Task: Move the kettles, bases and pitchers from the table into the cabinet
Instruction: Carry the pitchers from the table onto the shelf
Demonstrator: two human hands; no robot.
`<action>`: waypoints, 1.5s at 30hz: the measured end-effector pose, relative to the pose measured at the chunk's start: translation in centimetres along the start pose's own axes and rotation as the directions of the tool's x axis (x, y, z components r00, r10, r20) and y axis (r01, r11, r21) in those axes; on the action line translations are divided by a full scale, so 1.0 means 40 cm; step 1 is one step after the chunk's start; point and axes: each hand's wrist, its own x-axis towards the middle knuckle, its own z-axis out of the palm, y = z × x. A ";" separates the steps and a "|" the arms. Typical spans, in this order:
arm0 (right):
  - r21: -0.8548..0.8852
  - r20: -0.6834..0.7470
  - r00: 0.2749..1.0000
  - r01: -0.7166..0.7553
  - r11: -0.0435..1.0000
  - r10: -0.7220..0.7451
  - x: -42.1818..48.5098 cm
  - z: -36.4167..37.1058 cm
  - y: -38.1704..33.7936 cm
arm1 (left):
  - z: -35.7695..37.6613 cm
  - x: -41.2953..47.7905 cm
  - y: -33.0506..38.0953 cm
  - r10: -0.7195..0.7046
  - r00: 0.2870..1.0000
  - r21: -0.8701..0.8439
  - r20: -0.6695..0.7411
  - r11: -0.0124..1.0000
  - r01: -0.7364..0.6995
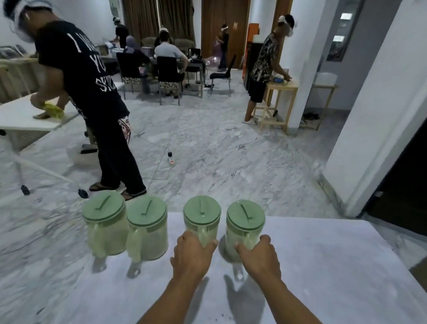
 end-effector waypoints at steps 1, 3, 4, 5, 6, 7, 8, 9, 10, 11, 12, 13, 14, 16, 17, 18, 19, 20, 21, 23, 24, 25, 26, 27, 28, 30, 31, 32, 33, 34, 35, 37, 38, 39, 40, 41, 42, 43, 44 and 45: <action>0.013 0.011 1.000 -0.019 1.000 0.019 0.020 0.010 0.003 | 0.021 0.018 -0.002 -0.042 0.999 -0.042 0.000 0.998 0.041; 0.037 0.016 0.999 -0.041 0.998 0.041 0.054 0.028 0.011 | 0.053 0.046 -0.002 -0.106 0.994 -0.101 -0.006 0.989 0.105; 0.049 0.016 0.999 -0.050 0.998 0.050 0.068 0.038 0.015 | 0.062 0.057 -0.002 -0.130 0.991 -0.125 -0.011 0.984 0.128; 0.059 0.021 0.998 -0.062 0.996 0.061 0.080 0.046 0.019 | 0.069 0.068 -0.001 -0.148 0.989 -0.147 -0.018 0.979 0.144; 0.066 0.025 0.997 -0.071 0.995 0.070 0.089 0.055 0.023 | 0.073 0.076 0.000 -0.162 0.987 -0.157 -0.020 0.975 0.157; 0.071 0.027 0.997 -0.076 0.995 0.074 0.097 0.062 0.027 | 0.077 0.083 0.000 -0.165 0.986 -0.155 -0.021 0.975 0.160; 0.077 0.027 0.997 -0.072 0.994 0.070 0.102 0.068 0.030 | 0.079 0.089 0.001 -0.163 0.986 -0.145 -0.020 0.977 0.158; 0.084 0.024 0.998 -0.059 0.995 0.057 0.105 0.071 0.032 | 0.081 0.095 0.001 -0.156 0.987 -0.140 -0.024 0.978 0.151; 0.091 0.019 0.999 -0.042 0.995 0.041 0.106 0.072 0.033 | 0.079 0.096 0.002 -0.148 0.989 -0.152 -0.024 0.978 0.143; 0.106 0.011 1.000 -0.027 0.994 0.026 0.105 0.068 0.033 | 0.076 0.097 0.002 -0.135 0.991 -0.176 -0.022 0.976 0.129; 0.130 0.003 1.000 -0.020 0.991 0.020 0.103 0.062 0.033 | 0.071 0.095 0.005 -0.120 0.993 -0.204 -0.017 0.972 0.114; 0.156 -0.005 1.000 -0.016 0.988 0.017 0.099 0.053 0.030 | 0.063 0.093 0.008 -0.108 0.994 -0.227 -0.013 0.968 0.103; 0.177 -0.013 1.000 -0.016 0.984 0.019 0.093 0.041 0.027 | 0.055 0.088 0.012 -0.102 0.995 -0.245 -0.004 0.965 0.098; 0.208 -0.049 0.998 -0.019 0.978 0.029 0.074 0.010 0.017 | 0.030 0.070 0.029 -0.072 0.997 -0.270 0.007 0.960 0.071; 0.226 -0.073 0.997 -0.017 0.974 0.035 0.061 -0.010 0.012 | 0.017 0.056 0.040 -0.049 0.999 -0.284 0.006 0.958 0.049; 0.245 -0.099 0.994 -0.015 0.970 0.040 0.045 -0.031 0.009 | 0.002 0.039 0.055 -0.022 1.000 -0.301 0.004 0.954 0.022; 0.259 -0.128 0.991 -0.009 0.966 0.043 0.025 -0.055 0.004 | -0.014 0.018 0.073 0.007 1.000 -0.320 0.003 0.947 -0.006; 0.271 -0.155 0.987 -0.003 0.963 0.047 0.002 -0.081 0.002 | -0.031 -0.004 0.092 0.038 0.999 -0.340 0.004 0.940 -0.034; 0.286 -0.187 0.981 0.010 0.958 0.046 -0.023 -0.108 0.002 | -0.048 -0.029 0.113 0.074 0.997 -0.361 0.006 0.930 -0.067; 0.316 -0.257 0.966 0.051 0.947 0.033 -0.083 -0.166 0.013 | -0.078 -0.083 0.151 0.160 0.987 -0.399 0.014 0.906 -0.141; 0.330 -0.297 0.954 0.073 0.941 0.030 -0.117 -0.197 0.021 | -0.089 -0.114 0.167 0.209 0.978 -0.414 0.020 0.892 -0.182; 0.344 -0.341 0.939 0.091 0.935 0.034 -0.156 -0.230 0.031 | -0.098 -0.149 0.182 0.258 0.966 -0.425 0.028 0.877 -0.222; 0.355 -0.391 0.919 0.110 0.928 0.040 -0.197 -0.263 0.041 | -0.104 -0.186 0.196 0.308 0.951 -0.441 0.038 0.859 -0.260; 0.365 -0.442 0.896 0.129 0.922 0.049 -0.241 -0.298 0.053 | -0.108 -0.227 0.210 0.354 0.934 -0.464 0.047 0.836 -0.293; 0.372 -0.488 0.871 0.144 0.917 0.062 -0.281 -0.329 0.070 | -0.111 -0.270 0.223 0.397 0.916 -0.491 0.061 0.811 -0.319; 0.384 -0.582 0.808 0.182 0.905 0.085 -0.373 -0.399 0.108 | -0.110 -0.359 0.251 0.472 0.877 -0.537 0.084 0.763 -0.359; 0.392 -0.623 0.775 0.190 0.900 0.107 -0.417 -0.436 0.130 | -0.105 -0.404 0.268 0.509 0.855 -0.548 0.096 0.745 -0.382; 0.389 -0.662 0.739 0.195 0.900 0.126 -0.467 -0.475 0.154 | -0.096 -0.449 0.288 0.545 0.831 -0.552 0.107 0.728 -0.406; 0.378 -0.701 0.699 0.192 0.906 0.144 -0.518 -0.516 0.178 | -0.085 -0.499 0.310 0.578 0.807 -0.556 0.120 0.713 -0.428; 0.365 -0.740 0.652 0.184 0.913 0.165 -0.568 -0.561 0.206 | -0.075 -0.556 0.335 0.613 0.780 -0.572 0.129 0.689 -0.446; 0.359 -0.778 0.600 0.178 0.916 0.188 -0.620 -0.607 0.234 | -0.064 -0.617 0.362 0.643 0.753 -0.595 0.140 0.663 -0.455; 0.353 -0.839 0.492 0.168 0.920 0.232 -0.721 -0.696 0.292 | -0.040 -0.740 0.419 0.703 0.691 -0.646 0.168 0.608 -0.462; 0.353 -0.864 0.435 0.163 0.921 0.254 -0.772 -0.741 0.325 | -0.026 -0.805 0.449 0.735 0.652 -0.670 0.183 0.579 -0.464; 0.355 -0.884 0.378 0.159 0.921 0.275 -0.824 -0.782 0.354 | -0.012 -0.866 0.476 0.763 0.615 -0.692 0.199 0.554 -0.463; 0.357 -0.899 0.325 0.151 0.922 0.295 -0.875 -0.822 0.385 | 0.003 -0.926 0.503 0.791 0.575 -0.714 0.209 0.526 -0.463; 0.359 -0.910 0.270 0.138 0.923 0.314 -0.926 -0.861 0.422 | 0.019 -0.991 0.529 0.817 0.533 -0.733 0.219 0.499 -0.463; 0.359 -0.920 0.214 0.124 0.925 0.329 -0.979 -0.898 0.459 | 0.037 -1.056 0.555 0.843 0.488 -0.753 0.228 0.470 -0.460; 0.360 -0.926 0.161 0.106 0.927 0.341 -1.029 -0.934 0.498 | 0.056 -1.122 0.581 0.865 0.442 -0.775 0.237 0.443 -0.450; 0.368 -0.927 0.111 0.093 0.925 0.357 -1.077 -0.967 0.538 | 0.070 -1.192 0.604 0.883 0.396 -0.796 0.252 0.422 -0.435; 0.378 -0.925 0.067 0.081 0.922 0.374 -1.126 -0.999 0.579 | 0.089 -1.261 0.624 0.897 0.355 -0.817 0.264 0.403 -0.412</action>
